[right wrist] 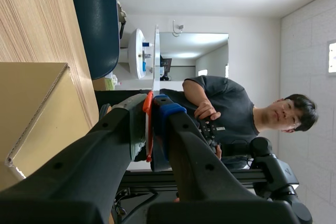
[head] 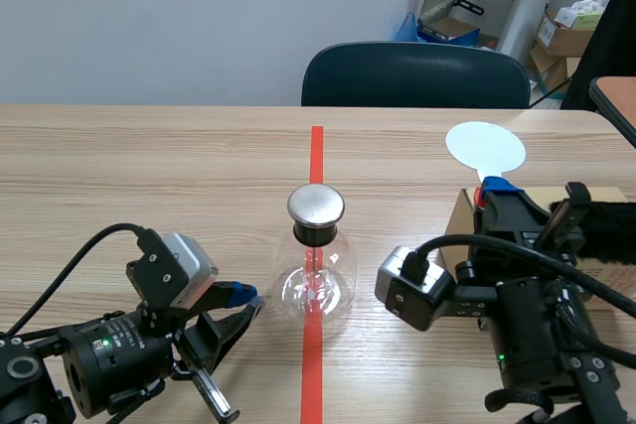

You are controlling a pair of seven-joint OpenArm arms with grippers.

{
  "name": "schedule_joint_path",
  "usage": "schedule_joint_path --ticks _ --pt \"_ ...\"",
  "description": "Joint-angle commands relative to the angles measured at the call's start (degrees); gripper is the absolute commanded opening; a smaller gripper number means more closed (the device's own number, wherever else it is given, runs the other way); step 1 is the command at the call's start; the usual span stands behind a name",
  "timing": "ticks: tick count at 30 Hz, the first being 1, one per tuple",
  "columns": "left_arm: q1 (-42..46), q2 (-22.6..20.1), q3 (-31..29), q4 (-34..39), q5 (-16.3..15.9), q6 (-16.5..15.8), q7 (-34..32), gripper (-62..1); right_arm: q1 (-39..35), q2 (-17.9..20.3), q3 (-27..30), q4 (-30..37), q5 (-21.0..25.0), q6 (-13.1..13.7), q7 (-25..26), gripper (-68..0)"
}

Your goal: Do the electroscope experiment

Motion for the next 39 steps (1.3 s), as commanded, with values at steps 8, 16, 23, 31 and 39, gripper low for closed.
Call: schedule_joint_path --ticks 8,16,23,31,39 --pt "-0.28 0.42 0.11 0.94 0.04 -0.07 -0.57 -50.9 0.48 0.9 0.39 1.46 -0.04 -0.59 -0.17 -66.5" --pt "-0.28 0.42 0.11 0.94 0.04 -0.07 -0.57 -50.9 0.37 0.9 0.39 1.46 -0.04 -0.39 -0.17 -66.5" --pt "-0.28 0.24 0.11 0.94 0.04 -0.09 -0.59 -50.9 0.15 0.72 0.39 1.49 1.29 -0.33 0.44 -66.5" --pt "-0.28 -1.33 0.11 1.33 0.04 -2.86 -1.11 -50.6 -3.23 0.74 3.63 1.88 3.65 -8.48 8.11 -66.5" --pt "-0.26 -6.43 0.11 6.67 0.04 -5.86 -2.34 -38.2 -8.9 0.74 11.82 1.9 9.22 -8.68 20.92 -66.4"
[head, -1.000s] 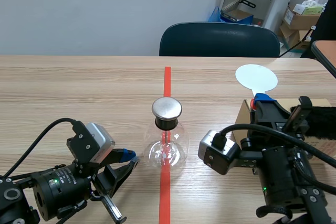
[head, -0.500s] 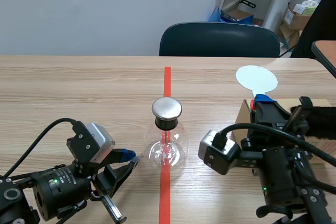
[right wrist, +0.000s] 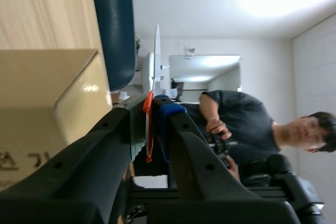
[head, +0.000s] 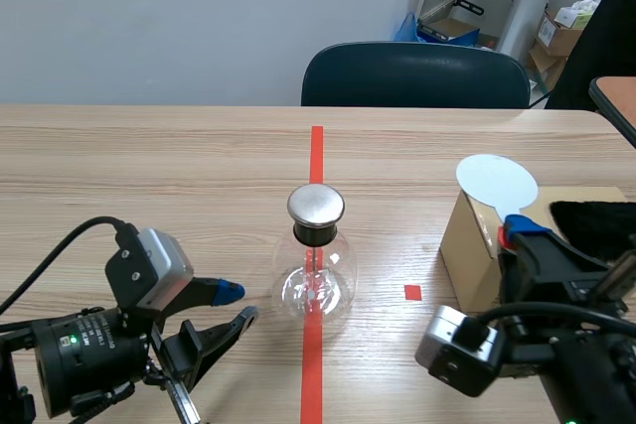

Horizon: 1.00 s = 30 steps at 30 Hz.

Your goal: Do the electroscope experiment

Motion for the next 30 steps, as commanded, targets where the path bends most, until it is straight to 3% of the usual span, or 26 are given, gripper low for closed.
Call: schedule_joint_path --ticks 1,5,9,14,21,30 --pt "-0.28 -1.51 0.11 3.23 0.02 -0.39 -0.87 -36.1 0.13 0.76 1.68 1.33 2.01 -3.32 2.16 -66.4" --pt "-0.22 -5.2 0.11 8.07 0.0 -2.51 -0.81 -31.0 0.04 0.61 4.98 1.25 5.99 -3.32 7.41 -66.5" --pt "0.55 -8.76 0.09 13.05 0.02 -2.49 -0.81 -26.4 0.44 0.35 7.15 -0.74 8.37 -3.32 11.87 -66.5" --pt "1.99 -13.22 0.09 18.95 0.02 -2.45 -0.83 -22.9 1.99 -1.44 9.05 -5.27 8.13 -3.32 15.02 -66.5" --pt "2.58 -19.85 0.09 26.05 -0.5 -2.45 -0.81 -18.6 4.15 -1.99 9.62 -9.84 5.95 -3.32 15.08 -66.5" --pt "2.58 -28.26 0.09 32.79 -1.42 -2.51 -0.87 -18.4 6.19 -1.97 9.6 -13.49 3.76 -3.32 13.53 -66.5"
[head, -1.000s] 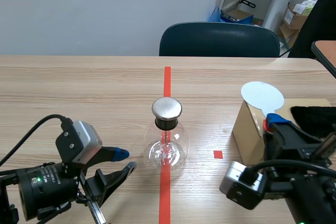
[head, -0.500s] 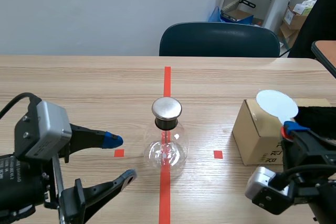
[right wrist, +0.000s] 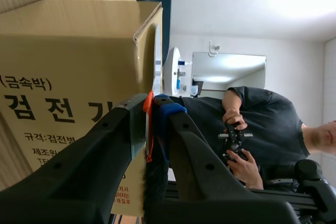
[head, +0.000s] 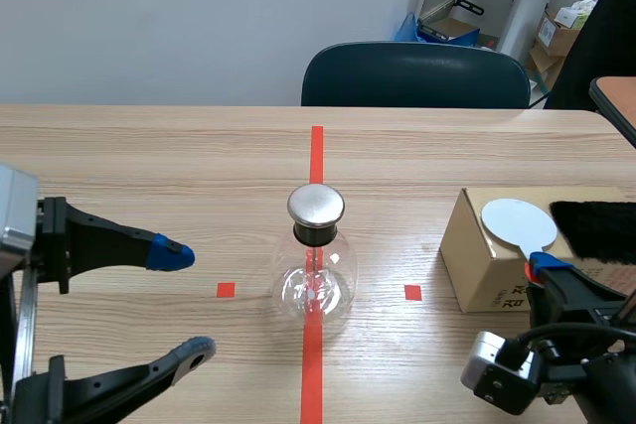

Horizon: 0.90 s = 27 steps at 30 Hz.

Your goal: Do the electroscope experiment

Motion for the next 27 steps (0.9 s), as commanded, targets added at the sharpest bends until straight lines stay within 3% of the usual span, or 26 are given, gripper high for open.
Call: schedule_joint_path --ticks 1,9,18,21,27 --pt "0.02 -0.92 0.09 1.75 -0.94 -0.17 -0.83 -18.4 0.66 0.39 0.28 0.68 -0.24 -3.5 -0.66 -66.5" --pt "0.39 -7.23 0.11 5.84 -1.05 -4.66 -2.49 -18.5 0.66 0.09 0.24 0.68 -0.17 -3.5 -0.66 -66.5" --pt "2.86 -12.11 0.11 8.39 -1.27 -4.9 -9.22 -18.5 0.66 0.09 0.22 0.68 -0.22 -3.5 -0.44 -65.8" --pt "2.86 -12.11 0.11 8.39 -1.25 -4.9 -9.77 -18.5 0.66 0.09 0.22 0.68 -0.22 -3.5 -0.44 -56.8" --pt "2.84 -12.13 0.11 8.39 -1.25 -4.85 -12.81 -18.5 0.66 0.09 0.22 0.68 -0.2 -3.5 -0.44 -23.7"
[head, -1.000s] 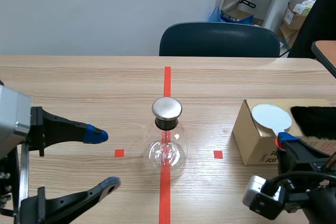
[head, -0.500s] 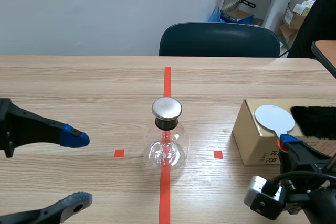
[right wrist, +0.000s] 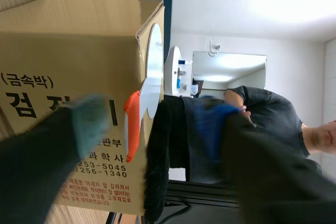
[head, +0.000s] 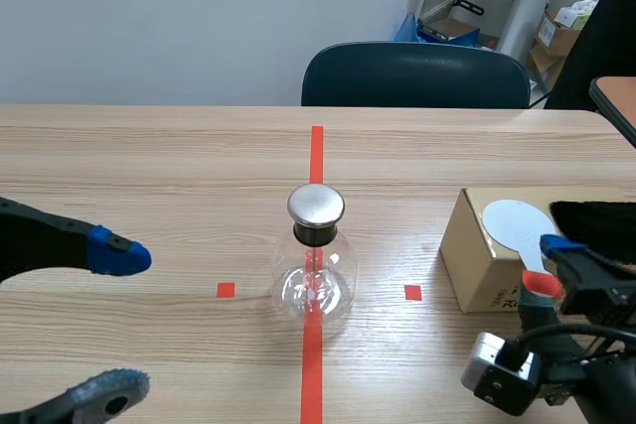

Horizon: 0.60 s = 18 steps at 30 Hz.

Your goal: Do the electroscope experiment

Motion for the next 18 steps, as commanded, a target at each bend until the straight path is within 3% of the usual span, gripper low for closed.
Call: schedule_joint_path --ticks 1,4,18 --pt "-0.15 0.39 0.11 0.92 -0.39 0.07 -0.68 -18.5 0.68 0.11 0.22 0.72 0.17 -3.5 -0.04 -18.1" --pt "-0.15 0.42 0.11 0.92 -0.39 0.07 -0.57 -18.5 0.68 0.11 0.22 0.72 0.17 -3.5 -0.04 0.0" --pt "-0.15 0.44 0.11 0.81 -0.39 0.07 -0.48 -18.5 0.68 0.11 0.24 0.72 0.2 -3.5 -0.26 0.4"
